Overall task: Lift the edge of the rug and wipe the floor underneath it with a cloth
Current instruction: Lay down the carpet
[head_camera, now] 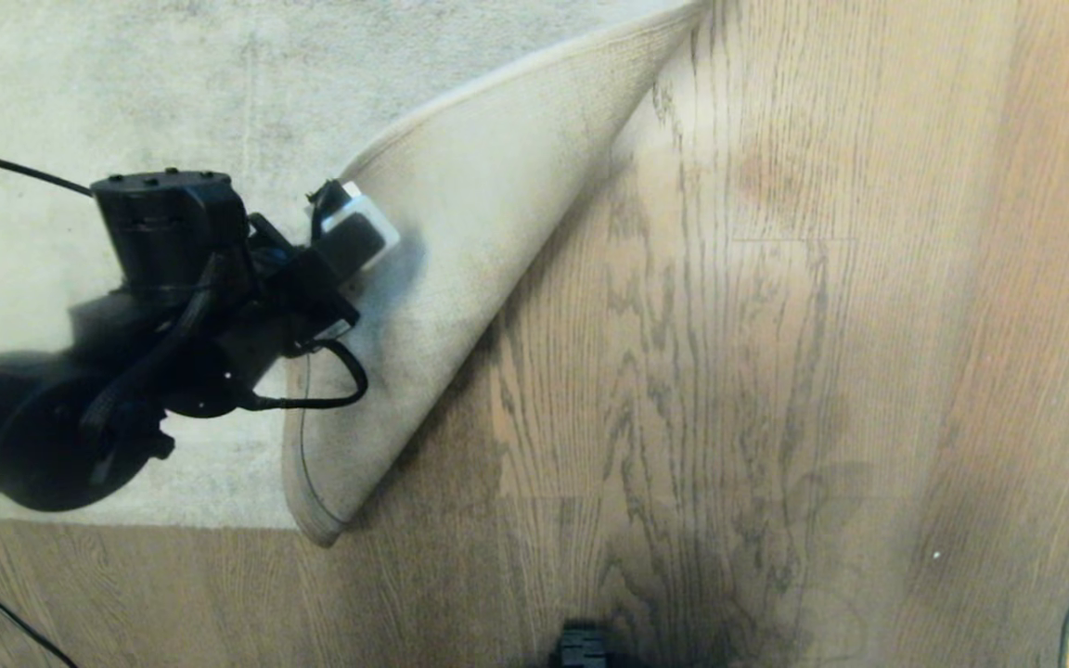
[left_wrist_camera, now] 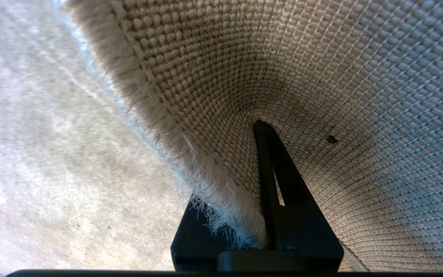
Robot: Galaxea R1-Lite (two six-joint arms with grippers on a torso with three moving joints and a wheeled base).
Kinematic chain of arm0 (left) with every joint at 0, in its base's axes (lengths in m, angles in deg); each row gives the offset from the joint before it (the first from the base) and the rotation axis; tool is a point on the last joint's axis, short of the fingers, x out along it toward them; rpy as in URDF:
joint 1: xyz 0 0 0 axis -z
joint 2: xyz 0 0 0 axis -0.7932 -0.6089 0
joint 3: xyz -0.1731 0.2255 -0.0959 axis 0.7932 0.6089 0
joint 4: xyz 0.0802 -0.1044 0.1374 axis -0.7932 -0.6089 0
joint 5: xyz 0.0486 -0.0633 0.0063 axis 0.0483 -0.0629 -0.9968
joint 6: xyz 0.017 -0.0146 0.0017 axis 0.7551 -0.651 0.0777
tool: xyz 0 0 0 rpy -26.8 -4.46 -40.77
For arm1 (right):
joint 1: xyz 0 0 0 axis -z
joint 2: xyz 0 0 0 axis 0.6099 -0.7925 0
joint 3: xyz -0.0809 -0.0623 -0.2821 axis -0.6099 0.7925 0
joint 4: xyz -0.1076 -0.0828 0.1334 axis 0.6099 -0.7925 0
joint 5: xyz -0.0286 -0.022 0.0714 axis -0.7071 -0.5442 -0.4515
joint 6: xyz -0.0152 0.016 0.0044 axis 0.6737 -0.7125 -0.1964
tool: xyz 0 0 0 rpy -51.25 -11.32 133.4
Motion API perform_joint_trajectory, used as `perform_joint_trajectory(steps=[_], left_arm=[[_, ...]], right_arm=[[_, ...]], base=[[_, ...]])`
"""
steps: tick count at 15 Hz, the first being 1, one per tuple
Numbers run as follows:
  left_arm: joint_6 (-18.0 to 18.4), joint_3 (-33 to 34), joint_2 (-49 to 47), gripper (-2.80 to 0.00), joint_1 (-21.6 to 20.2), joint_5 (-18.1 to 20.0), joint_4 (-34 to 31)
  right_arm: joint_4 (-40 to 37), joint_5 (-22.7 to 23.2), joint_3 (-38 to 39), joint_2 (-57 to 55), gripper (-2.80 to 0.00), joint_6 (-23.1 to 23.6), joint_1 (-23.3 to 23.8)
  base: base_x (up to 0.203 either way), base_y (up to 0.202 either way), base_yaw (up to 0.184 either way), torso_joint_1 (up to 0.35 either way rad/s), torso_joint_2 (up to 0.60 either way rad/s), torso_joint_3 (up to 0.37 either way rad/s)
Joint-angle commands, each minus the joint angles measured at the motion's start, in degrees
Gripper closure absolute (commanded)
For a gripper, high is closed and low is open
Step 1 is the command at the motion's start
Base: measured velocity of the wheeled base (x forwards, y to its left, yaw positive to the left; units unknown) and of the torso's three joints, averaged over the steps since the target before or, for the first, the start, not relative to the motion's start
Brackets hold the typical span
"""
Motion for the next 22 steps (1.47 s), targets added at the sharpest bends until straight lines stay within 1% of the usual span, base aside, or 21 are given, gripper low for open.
perform_joint_trajectory(steps=[1, 6, 16, 21, 22], left_arm=[[0.30, -0.18, 1.21, 0.00, 0.00, -0.06, 0.45], [0.30, -1.15, 3.06, 0.00, 0.82, -0.15, 0.45], [0.21, -1.15, 6.60, 0.00, 2.17, -0.41, 0.42], [0.21, -0.82, 7.84, 0.00, 3.80, -0.47, 0.42], [0.13, -0.80, 7.98, 0.00, 4.60, -1.58, 0.42]], right_arm=[[0.01, 0.00, 0.35, 0.73, 0.00, -0.29, -0.02], [0.09, 0.00, 0.35, 0.73, 0.00, -1.52, -0.02], [0.09, 0.00, 0.35, 0.73, 0.00, -1.52, 0.06], [0.09, 0.00, 0.35, 0.73, 0.00, -1.52, 0.04], [0.09, 0.00, 0.35, 0.73, 0.00, -1.52, -0.02]], base=[[0.000, 0.000, 0.000, 0.000, 0.00, 0.000], [0.000, 0.000, 0.000, 0.000, 0.00, 0.000], [0.000, 0.000, 0.000, 0.000, 0.00, 0.000], [0.000, 0.000, 0.000, 0.000, 0.00, 0.000], [0.000, 0.000, 0.000, 0.000, 0.00, 0.000]])
